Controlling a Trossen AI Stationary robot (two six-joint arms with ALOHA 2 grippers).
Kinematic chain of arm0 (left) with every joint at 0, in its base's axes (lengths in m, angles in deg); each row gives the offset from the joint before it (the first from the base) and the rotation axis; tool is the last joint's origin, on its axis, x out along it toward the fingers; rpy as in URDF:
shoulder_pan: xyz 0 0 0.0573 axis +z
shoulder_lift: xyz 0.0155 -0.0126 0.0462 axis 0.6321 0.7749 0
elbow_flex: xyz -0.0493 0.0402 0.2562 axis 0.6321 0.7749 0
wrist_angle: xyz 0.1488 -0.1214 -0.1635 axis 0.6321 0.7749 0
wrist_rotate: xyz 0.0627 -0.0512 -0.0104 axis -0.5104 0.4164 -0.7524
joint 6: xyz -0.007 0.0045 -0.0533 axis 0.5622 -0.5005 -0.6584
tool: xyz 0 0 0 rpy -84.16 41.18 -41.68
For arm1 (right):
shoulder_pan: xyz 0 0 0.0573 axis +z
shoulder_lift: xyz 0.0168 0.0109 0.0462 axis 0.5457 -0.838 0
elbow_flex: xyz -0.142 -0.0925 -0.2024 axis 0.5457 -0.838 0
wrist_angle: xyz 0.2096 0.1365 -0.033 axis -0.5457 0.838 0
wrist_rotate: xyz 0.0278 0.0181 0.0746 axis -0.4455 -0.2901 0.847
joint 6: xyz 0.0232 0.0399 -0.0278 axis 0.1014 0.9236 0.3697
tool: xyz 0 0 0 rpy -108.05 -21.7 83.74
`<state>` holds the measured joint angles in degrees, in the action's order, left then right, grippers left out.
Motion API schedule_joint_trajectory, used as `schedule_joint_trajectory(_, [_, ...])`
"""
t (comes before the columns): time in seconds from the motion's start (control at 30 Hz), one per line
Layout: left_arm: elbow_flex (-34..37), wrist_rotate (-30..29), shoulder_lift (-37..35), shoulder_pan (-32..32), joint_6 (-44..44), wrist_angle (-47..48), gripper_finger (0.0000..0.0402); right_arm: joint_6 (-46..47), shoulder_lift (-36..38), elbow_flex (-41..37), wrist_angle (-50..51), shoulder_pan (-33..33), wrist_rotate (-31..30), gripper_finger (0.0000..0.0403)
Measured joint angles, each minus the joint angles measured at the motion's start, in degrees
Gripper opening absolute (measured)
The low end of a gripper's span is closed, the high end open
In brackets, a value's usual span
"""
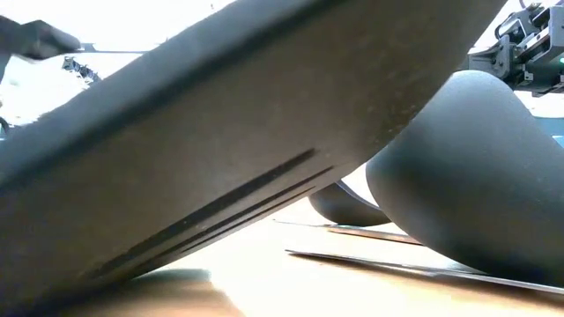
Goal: Pick & Place Kitchen Items
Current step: Put the gray spatula into the green bin
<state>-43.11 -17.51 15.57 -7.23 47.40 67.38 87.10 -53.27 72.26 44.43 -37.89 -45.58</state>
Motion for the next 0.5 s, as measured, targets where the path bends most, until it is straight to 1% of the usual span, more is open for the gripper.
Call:
schedule_joint_trajectory(0.1, [-6.74,-5.65,-1.06,-0.74,1.74,7.06,0.0115,-0.12,0.00,-0.01,-0.06,0.01,0.02,0.0018])
schedule_joint_trajectory(0.3, [-19.52,-19.83,-3.89,-2.76,1.62,23.01,0.0115,-0.13,-0.37,-0.03,-0.31,0.00,-0.09,0.0018])
schedule_joint_trajectory(0.33, [-20.85,-22.08,-4.40,-3.06,1.60,25.48,0.0115,-0.13,-0.39,-0.03,-0.31,0.00,-0.09,0.0018])
schedule_joint_trajectory(0.4, [-21.97,-24.43,-5.97,-3.14,2.02,29.71,0.0115,-0.11,-0.54,-0.03,-0.64,0.00,-0.09,0.0018])
schedule_joint_trajectory(0.5, [-20.11,-26.76,-10.37,-2.77,2.54,32.68,0.0115,-0.11,-0.55,-0.03,-0.85,0.00,-0.07,0.0018])
